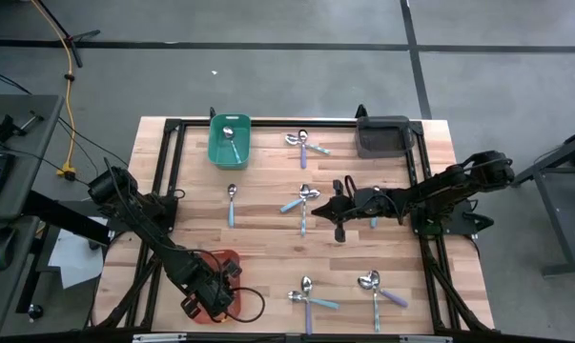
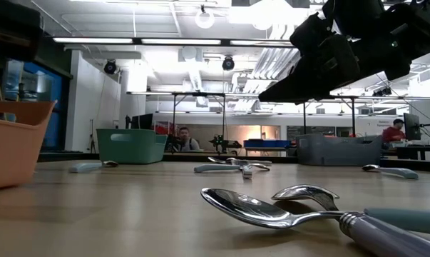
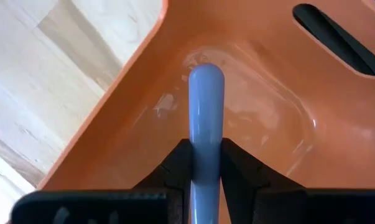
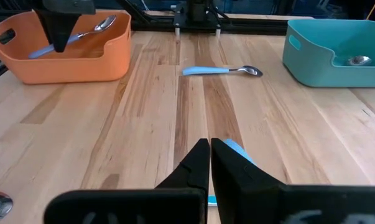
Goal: Sort silverware by color (type)
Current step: Put the violet spoon into the orange bin
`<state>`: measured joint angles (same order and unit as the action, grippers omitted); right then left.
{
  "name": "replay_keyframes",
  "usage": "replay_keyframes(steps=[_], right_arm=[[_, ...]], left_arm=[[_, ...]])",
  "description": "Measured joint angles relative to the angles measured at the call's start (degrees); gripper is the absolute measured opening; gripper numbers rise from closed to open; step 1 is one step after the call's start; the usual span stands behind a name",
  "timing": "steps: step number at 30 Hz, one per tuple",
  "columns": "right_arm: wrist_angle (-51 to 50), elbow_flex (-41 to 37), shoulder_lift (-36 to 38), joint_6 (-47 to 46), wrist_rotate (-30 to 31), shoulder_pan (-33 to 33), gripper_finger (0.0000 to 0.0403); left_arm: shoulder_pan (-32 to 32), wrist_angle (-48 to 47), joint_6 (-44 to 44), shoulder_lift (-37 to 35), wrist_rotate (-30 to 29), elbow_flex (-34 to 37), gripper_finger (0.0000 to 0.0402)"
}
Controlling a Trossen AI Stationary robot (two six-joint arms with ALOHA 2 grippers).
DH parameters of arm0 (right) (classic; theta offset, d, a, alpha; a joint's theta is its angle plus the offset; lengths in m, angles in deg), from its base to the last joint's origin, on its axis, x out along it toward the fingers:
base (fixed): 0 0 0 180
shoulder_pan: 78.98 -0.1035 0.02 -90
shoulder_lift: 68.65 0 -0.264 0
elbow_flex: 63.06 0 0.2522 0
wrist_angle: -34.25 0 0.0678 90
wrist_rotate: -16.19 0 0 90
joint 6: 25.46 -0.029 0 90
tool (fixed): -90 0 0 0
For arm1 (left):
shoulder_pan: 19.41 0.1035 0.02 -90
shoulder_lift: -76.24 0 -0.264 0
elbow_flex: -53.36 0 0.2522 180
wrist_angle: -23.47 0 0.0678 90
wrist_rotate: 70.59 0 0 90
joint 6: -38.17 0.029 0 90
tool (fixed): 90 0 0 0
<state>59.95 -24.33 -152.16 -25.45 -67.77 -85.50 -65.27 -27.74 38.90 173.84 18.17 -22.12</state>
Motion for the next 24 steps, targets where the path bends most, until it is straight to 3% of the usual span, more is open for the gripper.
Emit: replay_keyframes(steps=[12, 24], right_arm=[[-0.05, 0.00, 0.00, -0.13, -0.02, 0.00, 0.0000], [-0.69, 0.00, 0.00, -0.03, -0.02, 0.00, 0.0000]], left_arm=[[1.99, -0.02, 9.94, 0.00, 0.03, 0.00, 0.0049], [2.73, -0.07, 12.25, 0.00, 0.19, 0.00, 0.0053]])
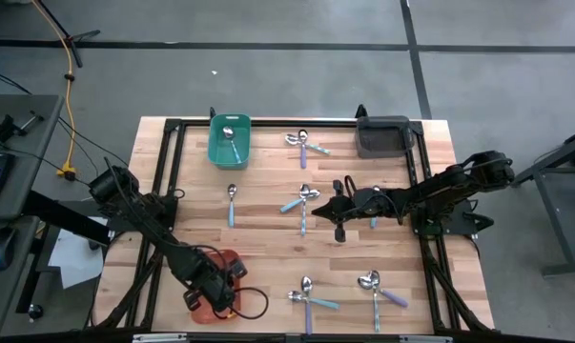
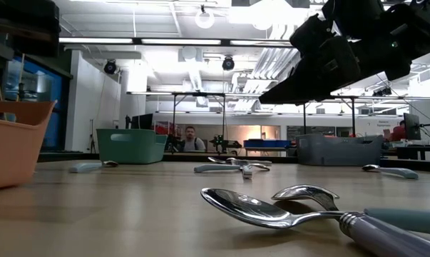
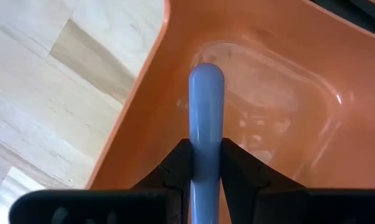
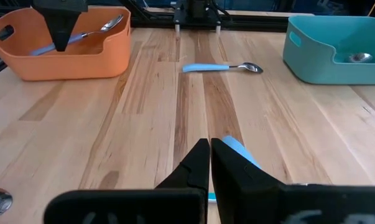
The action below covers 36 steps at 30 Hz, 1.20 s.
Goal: Sort silverware by color (type)
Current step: Put the violet spoon into the orange bin, then put the light blue spoon into the black bin
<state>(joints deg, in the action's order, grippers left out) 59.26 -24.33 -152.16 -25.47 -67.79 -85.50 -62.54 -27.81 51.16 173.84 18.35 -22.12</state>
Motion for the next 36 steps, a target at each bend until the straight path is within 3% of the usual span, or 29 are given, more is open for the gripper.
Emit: replay_keyframes(steps=[11, 20, 25, 36], right_arm=[[0.00, 0.00, 0.00, 0.46, 0.00, 0.00, 0.0000], [-0.03, 0.00, 0.00, 0.46, -0.22, 0.00, 0.0000], [-0.03, 0.00, 0.00, 0.46, -0.22, 0.00, 0.0000], [-0.05, 0.00, 0.00, 3.98, -0.42, 0.02, 0.0000]], left_arm=[[0.06, 1.49, -1.24, 0.00, -0.89, 3.14, 0.0055], [1.89, 1.62, -12.84, 0.00, -1.18, 3.72, 0.0076], [2.68, 1.40, -14.46, 0.00, -1.31, 3.72, 0.0094], [3.02, -5.42, -19.50, 0.00, -1.77, -0.74, 0.0087]])
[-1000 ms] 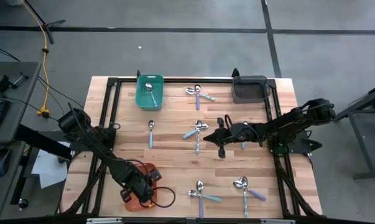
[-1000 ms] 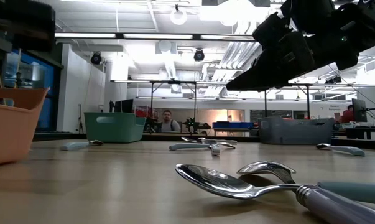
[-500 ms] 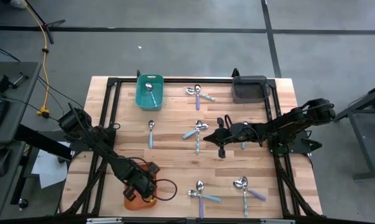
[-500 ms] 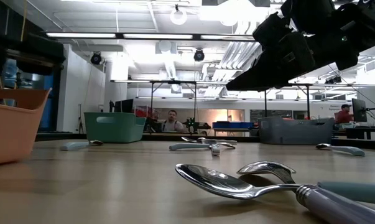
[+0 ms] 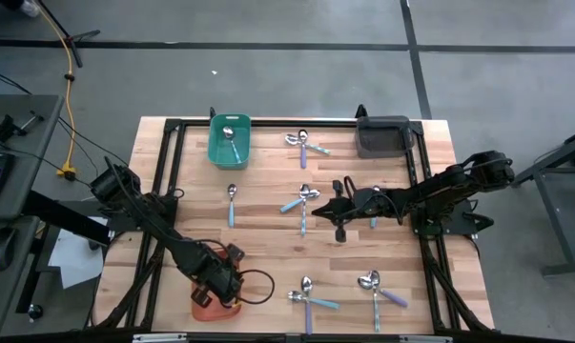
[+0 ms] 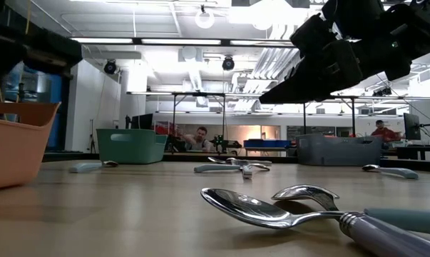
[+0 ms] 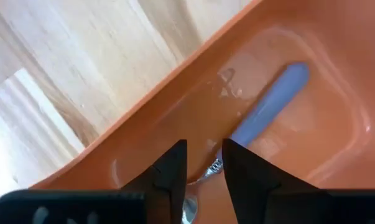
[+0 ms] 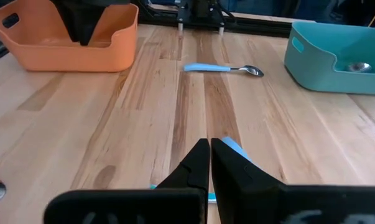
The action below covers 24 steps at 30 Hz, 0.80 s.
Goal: Sort silverware by color (type)
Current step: Put the light blue spoon into the black bin
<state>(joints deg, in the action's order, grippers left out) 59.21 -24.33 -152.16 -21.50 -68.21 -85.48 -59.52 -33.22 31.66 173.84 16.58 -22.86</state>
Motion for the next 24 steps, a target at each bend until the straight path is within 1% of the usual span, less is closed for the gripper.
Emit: replay_keyframes(steps=[5, 8, 9, 16, 18, 21, 24], right_arm=[[-0.02, 0.00, 0.00, 3.32, -0.02, 0.07, 0.0000], [-0.03, 0.00, 0.00, 5.09, -0.02, 0.13, 0.0000], [-0.04, 0.00, 0.00, 5.64, -0.02, 0.13, 0.0000], [-0.04, 0.00, 0.00, 8.91, 0.00, 0.13, 0.0000], [-0.02, 0.00, 0.00, 9.99, 0.00, 0.13, 0.0000], [-0.02, 0.00, 0.00, 11.21, 0.00, 0.13, 0.0000], [-0.01, 0.00, 0.00, 11.61, 0.01, 0.26, 0.0000]], left_arm=[[1.70, -0.12, -1.86, 0.00, -0.02, -0.11, 0.0043], [3.56, 0.24, -1.34, -0.06, 0.07, -0.11, 0.0010], [4.29, 0.44, -0.87, -0.29, 0.50, -0.11, 0.0005], [8.77, 3.90, 3.26, -4.47, 1.95, -0.11, 0.0001], [9.56, 6.46, 4.23, -6.39, 2.20, 0.71, 0.0001], [11.15, 12.68, 5.78, -9.92, 2.61, 4.58, 0.0001], [13.23, 20.91, 7.01, -14.03, 2.33, 10.23, 0.0000]])
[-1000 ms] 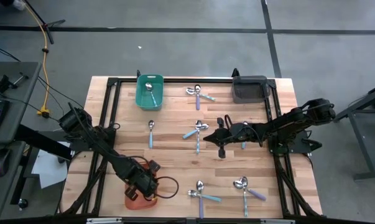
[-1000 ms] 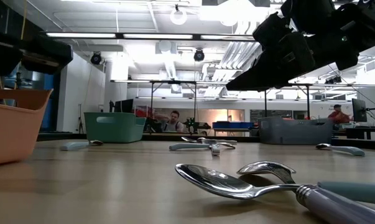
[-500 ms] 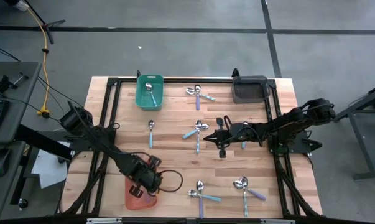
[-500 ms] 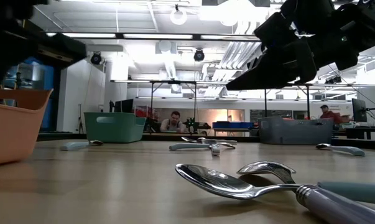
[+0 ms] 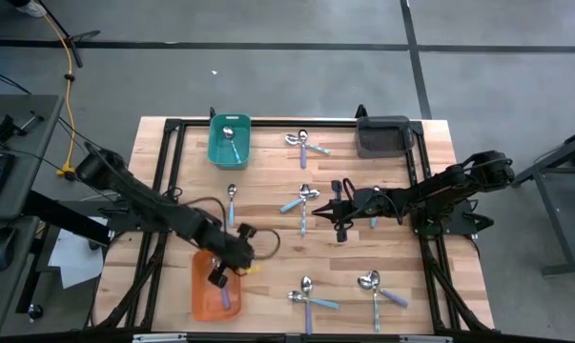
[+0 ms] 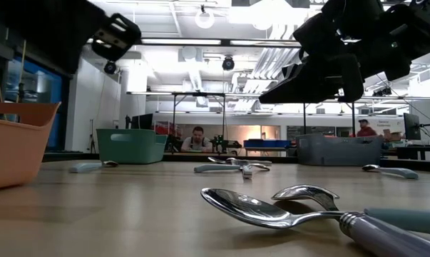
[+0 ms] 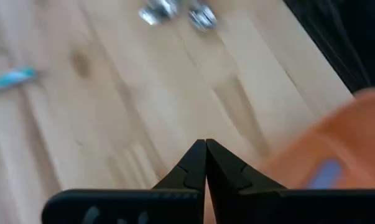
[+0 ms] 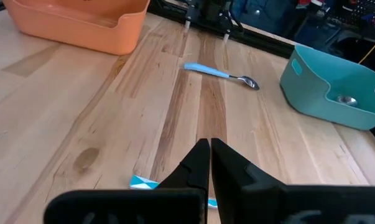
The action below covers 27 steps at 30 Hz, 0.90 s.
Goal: Sort silverware by color (type)
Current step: Put the light blue spoon into the black bin
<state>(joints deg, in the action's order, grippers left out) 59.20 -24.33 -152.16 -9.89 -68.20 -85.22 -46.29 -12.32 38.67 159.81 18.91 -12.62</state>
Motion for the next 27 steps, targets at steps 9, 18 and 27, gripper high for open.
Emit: replay_keyframes(steps=[9, 18, 27], right_arm=[[-2.56, 0.91, 0.02, -4.09, 0.00, 3.94, 0.0000], [-25.87, 13.30, -0.07, -3.54, 0.10, 6.43, 0.0000], [-33.31, 17.85, -0.09, 1.15, -0.08, 7.97, 0.0001]], left_arm=[[7.57, 22.66, 1.74, -9.02, -8.56, 17.34, 0.0000], [15.18, 37.41, 1.13, -9.60, -12.47, 26.68, 0.0000], [20.70, 52.65, 2.15, -9.55, -16.38, 33.44, 0.0000]])
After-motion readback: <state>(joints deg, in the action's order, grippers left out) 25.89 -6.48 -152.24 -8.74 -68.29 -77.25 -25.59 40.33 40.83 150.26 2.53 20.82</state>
